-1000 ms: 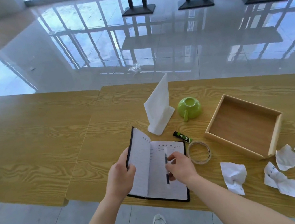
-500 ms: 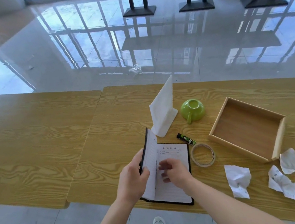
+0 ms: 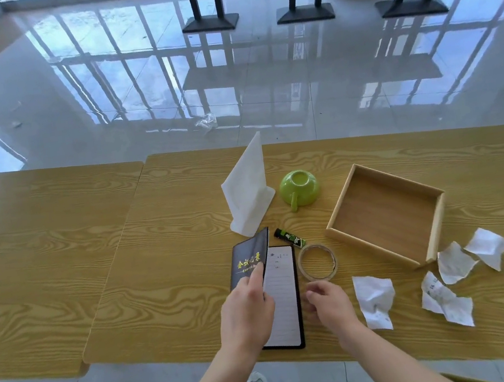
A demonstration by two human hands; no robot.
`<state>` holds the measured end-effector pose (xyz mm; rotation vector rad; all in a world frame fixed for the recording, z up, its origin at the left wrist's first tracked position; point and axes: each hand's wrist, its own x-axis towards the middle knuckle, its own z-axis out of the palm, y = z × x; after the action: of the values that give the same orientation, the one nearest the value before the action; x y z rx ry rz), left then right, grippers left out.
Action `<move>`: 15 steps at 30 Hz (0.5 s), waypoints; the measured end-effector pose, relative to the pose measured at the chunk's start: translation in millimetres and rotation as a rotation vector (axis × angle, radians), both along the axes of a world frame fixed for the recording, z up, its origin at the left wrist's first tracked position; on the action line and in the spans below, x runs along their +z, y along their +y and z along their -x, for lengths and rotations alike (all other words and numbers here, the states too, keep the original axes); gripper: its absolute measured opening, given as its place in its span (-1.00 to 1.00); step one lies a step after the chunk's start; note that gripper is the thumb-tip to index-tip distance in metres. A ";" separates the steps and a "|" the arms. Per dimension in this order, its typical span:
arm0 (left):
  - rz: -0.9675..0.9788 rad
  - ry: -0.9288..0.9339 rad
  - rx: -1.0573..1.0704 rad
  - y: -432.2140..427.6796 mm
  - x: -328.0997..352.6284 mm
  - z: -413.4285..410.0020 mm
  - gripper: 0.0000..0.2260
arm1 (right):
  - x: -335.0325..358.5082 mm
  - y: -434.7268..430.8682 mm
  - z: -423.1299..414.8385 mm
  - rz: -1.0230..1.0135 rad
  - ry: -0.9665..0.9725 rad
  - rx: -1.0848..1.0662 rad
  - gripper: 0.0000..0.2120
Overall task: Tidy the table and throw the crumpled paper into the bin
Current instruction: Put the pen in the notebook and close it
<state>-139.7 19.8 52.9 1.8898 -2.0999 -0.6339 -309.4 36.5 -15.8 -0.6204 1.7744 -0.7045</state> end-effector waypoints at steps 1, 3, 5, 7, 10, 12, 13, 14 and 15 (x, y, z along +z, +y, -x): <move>0.000 -0.033 -0.008 0.8 -1.6 6.2 -0.48 | 0.6 0.6 1.5 0.000 -0.016 0.003 -0.84; -0.001 -0.092 -0.019 1.0 -4.8 14.5 -0.51 | 2.9 -0.3 0.6 0.020 -0.016 0.035 -0.84; -0.007 -0.147 -0.032 2.2 -8.7 23.3 -0.54 | 5.2 -1.4 0.7 0.038 -0.034 0.055 -0.85; -0.015 -0.195 -0.037 4.7 -13.0 30.1 -0.57 | 6.5 -3.6 1.6 0.052 -0.068 0.062 -0.79; -0.028 -0.228 -0.044 7.8 -22.1 36.7 -0.59 | 5.4 -4.8 4.5 0.040 -0.131 0.059 -0.78; -0.030 -0.247 -0.071 9.7 -29.6 37.6 -0.55 | 3.6 -4.5 6.6 0.030 -0.144 0.061 -0.76; -0.032 -0.244 -0.080 10.3 -33.1 37.4 -0.53 | 2.6 -4.6 8.0 0.025 -0.135 0.068 -0.76; -0.036 -0.232 -0.083 10.6 -36.5 36.9 -0.51 | 1.9 -4.4 9.4 0.022 -0.122 0.080 -0.75; -0.042 -0.218 -0.085 10.9 -39.5 36.2 -0.50 | 2.2 -3.8 10.6 0.020 -0.114 0.092 -0.74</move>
<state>-175.9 30.7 13.4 1.9806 -2.3281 -0.5135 -320.0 32.7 -13.6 -0.6580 1.6255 -0.6818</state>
